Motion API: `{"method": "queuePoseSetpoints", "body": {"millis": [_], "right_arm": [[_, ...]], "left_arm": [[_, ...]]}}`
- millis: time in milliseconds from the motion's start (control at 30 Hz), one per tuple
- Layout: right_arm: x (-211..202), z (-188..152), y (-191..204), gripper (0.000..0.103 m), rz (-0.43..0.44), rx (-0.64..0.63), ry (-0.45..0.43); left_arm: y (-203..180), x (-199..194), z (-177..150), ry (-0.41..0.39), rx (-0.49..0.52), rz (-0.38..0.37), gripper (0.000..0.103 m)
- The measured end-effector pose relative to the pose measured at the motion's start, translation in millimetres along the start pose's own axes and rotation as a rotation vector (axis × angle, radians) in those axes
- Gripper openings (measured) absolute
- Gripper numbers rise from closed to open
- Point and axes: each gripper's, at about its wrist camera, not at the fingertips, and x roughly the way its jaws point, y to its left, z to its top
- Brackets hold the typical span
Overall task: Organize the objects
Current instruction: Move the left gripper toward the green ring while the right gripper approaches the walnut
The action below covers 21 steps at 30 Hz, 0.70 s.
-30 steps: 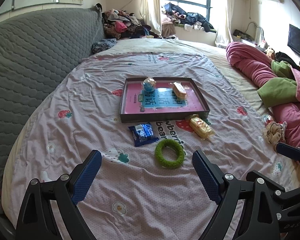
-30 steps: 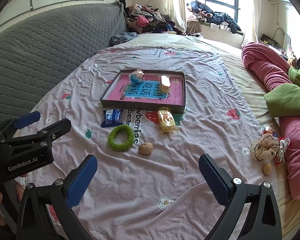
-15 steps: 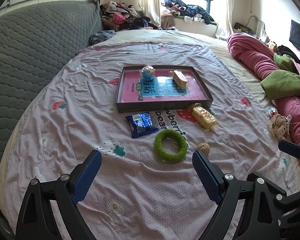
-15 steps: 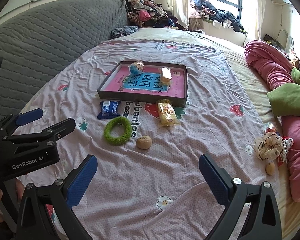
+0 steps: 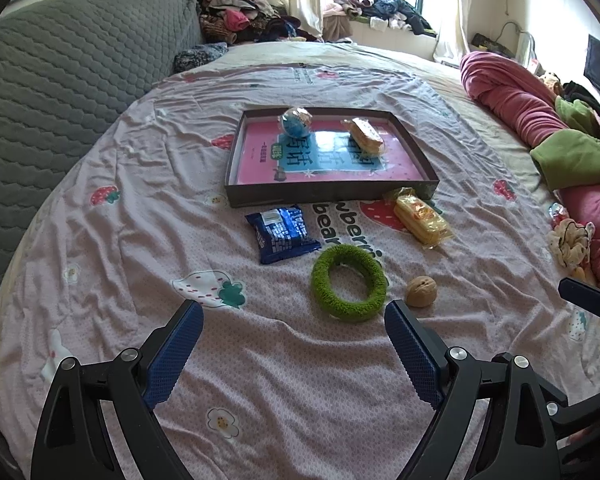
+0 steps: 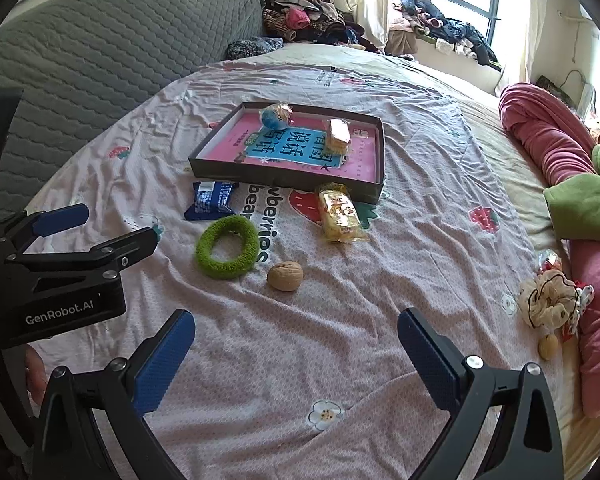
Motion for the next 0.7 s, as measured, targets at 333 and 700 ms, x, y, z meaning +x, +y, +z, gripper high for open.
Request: {"method": "queuePoseSetpoints", "body": {"millis": [333,700], "right_arm": [[22,0,-1,0.102,-0.005,-0.022,0.025],[47,1,-5,0.102,0.0,-0.025,0.043]], "left_arm": [[-3,25,0,0.035,0.001,-0.01,0.093],[-5,50,3,0.064,-0.004,-0.014,0.093]]}}
